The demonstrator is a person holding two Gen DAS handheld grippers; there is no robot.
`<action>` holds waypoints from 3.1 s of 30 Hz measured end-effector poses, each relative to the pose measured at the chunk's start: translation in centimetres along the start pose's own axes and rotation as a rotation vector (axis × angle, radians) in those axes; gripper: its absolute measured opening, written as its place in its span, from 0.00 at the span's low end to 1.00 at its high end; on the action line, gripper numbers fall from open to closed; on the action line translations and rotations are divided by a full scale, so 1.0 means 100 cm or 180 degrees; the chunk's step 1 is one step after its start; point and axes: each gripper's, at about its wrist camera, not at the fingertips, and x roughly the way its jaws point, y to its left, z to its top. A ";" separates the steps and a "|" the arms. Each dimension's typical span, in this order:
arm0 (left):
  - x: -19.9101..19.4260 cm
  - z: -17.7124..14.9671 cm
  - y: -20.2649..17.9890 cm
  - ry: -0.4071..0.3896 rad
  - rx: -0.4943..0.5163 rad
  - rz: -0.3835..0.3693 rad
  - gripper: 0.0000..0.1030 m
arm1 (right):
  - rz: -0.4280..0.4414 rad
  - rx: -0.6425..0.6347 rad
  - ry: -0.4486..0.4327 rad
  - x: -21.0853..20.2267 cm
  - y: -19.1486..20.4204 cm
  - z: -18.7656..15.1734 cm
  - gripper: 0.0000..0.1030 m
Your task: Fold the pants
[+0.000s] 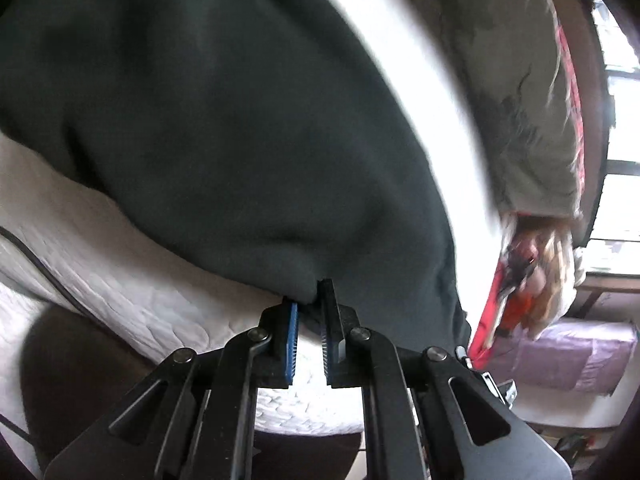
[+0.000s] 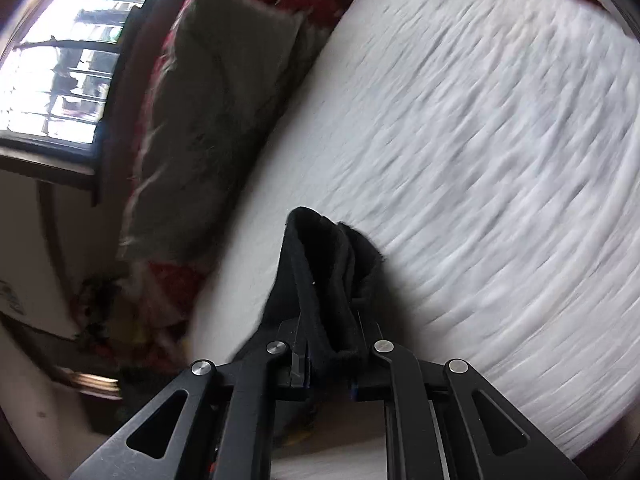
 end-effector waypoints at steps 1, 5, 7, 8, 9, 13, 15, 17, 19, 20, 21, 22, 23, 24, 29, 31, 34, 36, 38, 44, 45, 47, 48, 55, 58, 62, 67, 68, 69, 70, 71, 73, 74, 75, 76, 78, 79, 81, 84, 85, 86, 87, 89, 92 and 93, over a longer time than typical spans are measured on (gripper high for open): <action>-0.001 -0.002 0.001 0.0001 0.0015 -0.0015 0.07 | -0.0170 -0.0019 0.0061 0.003 -0.008 0.002 0.16; -0.029 -0.009 0.004 -0.0039 0.0084 -0.0218 0.07 | -0.0312 0.0172 0.0177 -0.007 -0.037 0.002 0.28; -0.048 -0.012 0.002 -0.0136 0.0139 -0.0347 0.08 | -0.0277 0.0197 0.0069 -0.029 -0.038 0.000 0.35; -0.051 -0.011 0.000 -0.0174 0.0156 -0.0369 0.14 | -0.0204 0.0192 0.0026 -0.037 -0.036 -0.003 0.38; -0.054 -0.011 -0.005 -0.0202 0.0186 -0.0396 0.18 | -0.0112 0.0174 0.0001 -0.044 -0.036 -0.006 0.40; -0.037 -0.013 -0.028 -0.0094 0.0250 -0.0366 0.48 | 0.0212 -0.0143 0.0337 -0.036 0.003 -0.031 0.50; -0.027 -0.015 -0.035 0.0046 0.0281 -0.0380 0.48 | 0.0314 -0.0188 0.0639 -0.010 0.019 -0.050 0.50; -0.018 -0.020 -0.043 0.0160 0.0335 -0.0351 0.48 | 0.0303 -0.0152 0.0832 0.009 0.023 -0.063 0.49; -0.015 -0.024 -0.048 0.0190 0.0386 -0.0352 0.48 | 0.0201 -0.0044 0.0732 0.010 0.017 -0.059 0.49; -0.013 -0.024 -0.053 0.0200 0.0416 -0.0344 0.48 | 0.0210 0.0006 0.0590 0.004 0.014 -0.054 0.49; -0.010 -0.024 -0.058 0.0204 0.0433 -0.0329 0.48 | 0.0194 0.0039 0.0432 -0.004 0.010 -0.045 0.49; -0.007 -0.023 -0.064 0.0209 0.0443 -0.0322 0.48 | 0.0139 0.0047 0.0258 -0.013 0.006 -0.033 0.49; -0.005 -0.021 -0.069 0.0214 0.0441 -0.0330 0.48 | 0.0084 0.0039 0.0125 -0.021 0.002 -0.017 0.49; -0.005 -0.018 -0.073 0.0195 0.0432 -0.0349 0.48 | 0.0052 0.0033 0.0056 -0.026 0.001 -0.005 0.49; -0.054 0.024 -0.067 -0.0307 0.0458 -0.0282 0.48 | -0.0224 -0.0309 0.0087 -0.014 0.017 0.039 0.49; -0.085 0.051 -0.056 -0.0559 0.0517 -0.0118 0.48 | -0.0352 -0.0475 0.0136 -0.004 0.023 0.045 0.49; -0.120 0.095 -0.037 -0.0661 0.0634 0.0177 0.49 | -0.0386 -0.0569 0.0196 0.006 0.025 0.049 0.49; -0.126 0.113 -0.030 -0.0622 0.0695 0.0365 0.49 | -0.0390 -0.0597 0.0221 0.016 0.027 0.049 0.49; -0.123 0.127 -0.023 -0.0540 0.0804 0.0571 0.49 | -0.0411 -0.0581 0.0250 0.026 0.030 0.049 0.49; -0.102 0.146 -0.005 -0.0251 0.0715 0.0558 0.49 | -0.0480 -0.0625 0.0346 0.036 0.031 0.042 0.49; -0.098 0.147 -0.004 -0.0171 0.0718 0.0487 0.49 | -0.0495 -0.0635 0.0350 0.037 0.032 0.042 0.49; -0.088 0.148 -0.004 -0.0019 0.0760 0.0454 0.49 | -0.0529 -0.0673 0.0365 0.040 0.035 0.042 0.49; -0.083 0.146 -0.008 0.0001 0.0790 0.0488 0.49 | -0.0541 -0.0691 0.0370 0.040 0.034 0.042 0.49; -0.070 0.131 -0.012 -0.0199 0.0927 0.0595 0.12 | -0.0539 -0.0759 0.0353 0.053 0.038 0.048 0.45; -0.077 0.122 -0.008 -0.0312 0.0869 0.0603 0.08 | -0.0703 -0.1015 0.0382 0.062 0.048 0.049 0.14; -0.110 0.109 0.001 -0.0689 0.0777 0.0366 0.07 | -0.0596 -0.1089 0.0238 0.055 0.068 0.050 0.08; -0.097 0.112 0.025 -0.0629 0.0664 0.0633 0.07 | -0.0409 -0.1171 0.0146 0.057 0.095 0.056 0.08; -0.096 0.111 0.025 -0.0649 0.0667 0.0643 0.07 | -0.0492 -0.1140 0.0188 0.066 0.092 0.056 0.08; -0.095 0.111 0.026 -0.0670 0.0659 0.0648 0.07 | -0.0552 -0.1106 0.0221 0.072 0.089 0.057 0.08; -0.095 0.112 0.027 -0.0690 0.0644 0.0673 0.07 | -0.0632 -0.1066 0.0233 0.078 0.085 0.057 0.08; -0.093 0.112 0.026 -0.0685 0.0630 0.0695 0.07 | -0.0698 -0.1035 0.0221 0.082 0.081 0.056 0.08; -0.091 0.112 0.025 -0.0661 0.0611 0.0735 0.07 | -0.0752 -0.0976 0.0196 0.084 0.073 0.056 0.10; -0.092 0.112 0.024 -0.0616 0.0603 0.0674 0.08 | -0.0732 -0.0932 0.0206 0.084 0.070 0.057 0.14; -0.094 0.112 0.022 -0.0600 0.0611 0.0611 0.09 | -0.0728 -0.0897 0.0215 0.083 0.067 0.058 0.15; -0.098 0.112 0.021 -0.0610 0.0595 0.0568 0.09 | -0.0709 -0.0856 0.0224 0.080 0.064 0.058 0.16; -0.114 0.116 0.026 -0.0682 0.0519 0.0438 0.09 | -0.0622 -0.0798 0.0248 0.070 0.061 0.058 0.17; -0.122 0.114 0.031 -0.0723 0.0449 0.0340 0.12 | -0.0595 -0.0804 0.0230 0.063 0.062 0.057 0.22; -0.137 0.108 0.042 -0.0776 0.0303 0.0147 0.18 | -0.0539 -0.0837 0.0207 0.051 0.060 0.054 0.37; -0.143 0.083 0.047 -0.0740 0.0230 -0.0075 0.33 | -0.0465 -0.0784 0.0219 0.037 0.048 0.050 0.50; -0.142 0.070 0.048 -0.0729 0.0257 -0.0166 0.38 | -0.0448 -0.0756 0.0238 0.035 0.044 0.048 0.51; -0.142 0.068 0.045 -0.0714 0.0267 -0.0200 0.45 | -0.0444 -0.0727 0.0255 0.034 0.040 0.046 0.52; -0.139 0.058 0.046 -0.0688 0.0271 -0.0251 0.49 | -0.0440 -0.0686 0.0279 0.034 0.036 0.044 0.53; -0.126 0.045 0.046 -0.0615 0.0249 -0.0333 0.56 | -0.0421 -0.0540 0.0334 0.036 0.023 0.040 0.54; -0.098 0.033 0.042 -0.0431 0.0204 -0.0294 0.56 | -0.0336 -0.0329 0.0390 0.040 0.009 0.034 0.55; -0.091 0.034 0.044 -0.0411 0.0152 -0.0261 0.56 | -0.0293 -0.0295 0.0365 0.039 0.008 0.032 0.56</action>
